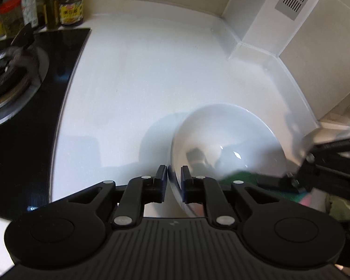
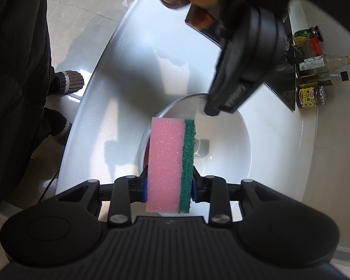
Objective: Clean bowl
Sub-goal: 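Keep scrubbing the bowl interior with the sponge while the left tool tilts the bowl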
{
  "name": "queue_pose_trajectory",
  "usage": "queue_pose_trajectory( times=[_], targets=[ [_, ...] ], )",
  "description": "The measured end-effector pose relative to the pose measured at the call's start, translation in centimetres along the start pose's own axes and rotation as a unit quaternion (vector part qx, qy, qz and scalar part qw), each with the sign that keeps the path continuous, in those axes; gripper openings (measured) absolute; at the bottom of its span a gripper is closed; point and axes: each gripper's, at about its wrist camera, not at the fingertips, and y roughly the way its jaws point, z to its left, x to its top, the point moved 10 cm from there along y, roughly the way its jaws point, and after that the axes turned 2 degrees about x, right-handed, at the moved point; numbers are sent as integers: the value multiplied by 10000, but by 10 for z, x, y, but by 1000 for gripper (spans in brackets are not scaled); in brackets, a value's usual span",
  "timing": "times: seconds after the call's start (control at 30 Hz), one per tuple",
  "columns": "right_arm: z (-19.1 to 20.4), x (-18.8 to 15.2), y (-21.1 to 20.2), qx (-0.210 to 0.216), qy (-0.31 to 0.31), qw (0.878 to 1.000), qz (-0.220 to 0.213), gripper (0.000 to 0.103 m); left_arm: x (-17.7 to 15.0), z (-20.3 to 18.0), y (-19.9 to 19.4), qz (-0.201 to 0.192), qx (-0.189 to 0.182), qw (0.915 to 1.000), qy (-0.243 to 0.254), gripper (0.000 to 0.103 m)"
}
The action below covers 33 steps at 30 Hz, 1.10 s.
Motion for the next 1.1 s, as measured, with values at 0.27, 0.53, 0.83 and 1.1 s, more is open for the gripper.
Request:
queue_pose_trajectory(
  times=[0.27, 0.53, 0.83, 1.1],
  targets=[
    [0, -1, 2, -19, 90, 10000, -9, 28, 17, -4, 7, 8, 97, 9997, 230, 8],
    [-2, 0, -2, -6, 121, 9999, -61, 28, -7, -3, -7, 46, 141, 9998, 118, 13],
    [-3, 1, 2, -17, 84, 9999, -73, 28, 23, -10, 17, 120, 172, 9982, 559, 8],
    [-4, 1, -1, 9, 169, 9998, -116, 28, -4, -6, 0, 145, 221, 9990, 359, 15]
  ],
)
